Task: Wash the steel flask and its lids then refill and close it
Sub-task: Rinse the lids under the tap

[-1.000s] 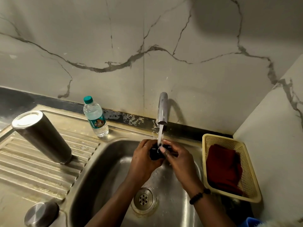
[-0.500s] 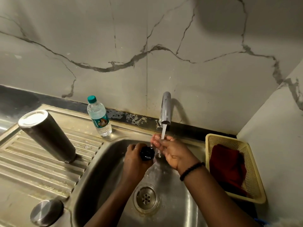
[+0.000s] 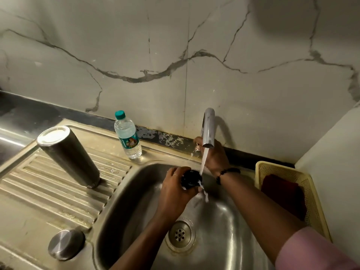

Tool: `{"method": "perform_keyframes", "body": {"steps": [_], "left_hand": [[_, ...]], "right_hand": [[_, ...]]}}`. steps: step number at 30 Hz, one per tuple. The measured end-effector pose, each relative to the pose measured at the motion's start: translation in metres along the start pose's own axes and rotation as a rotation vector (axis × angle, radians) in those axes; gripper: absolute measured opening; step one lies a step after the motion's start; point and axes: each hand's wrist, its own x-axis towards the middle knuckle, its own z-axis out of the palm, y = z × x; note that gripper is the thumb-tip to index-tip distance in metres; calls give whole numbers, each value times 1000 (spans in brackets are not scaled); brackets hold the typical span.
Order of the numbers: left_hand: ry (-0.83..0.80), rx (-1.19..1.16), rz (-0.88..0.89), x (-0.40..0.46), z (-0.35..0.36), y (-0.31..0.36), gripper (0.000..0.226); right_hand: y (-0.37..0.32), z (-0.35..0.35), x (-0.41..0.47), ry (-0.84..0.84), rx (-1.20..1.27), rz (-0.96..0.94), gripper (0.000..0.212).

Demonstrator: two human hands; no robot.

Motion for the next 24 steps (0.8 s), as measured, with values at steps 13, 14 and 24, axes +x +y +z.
{"method": "perform_keyframes", "body": {"steps": [13, 14, 24], "left_hand": [[9, -253, -8, -12, -22, -1, 40], [-5, -250, 39, -14, -27, 1, 37], [71, -492, 236, -30, -80, 63, 28]], "right_hand": [[-45, -46, -108, -480, 579, 111, 32], [-47, -47, -116, -474, 590, 88, 40], [-117, -108, -142, -467, 1036, 81, 50]]}}
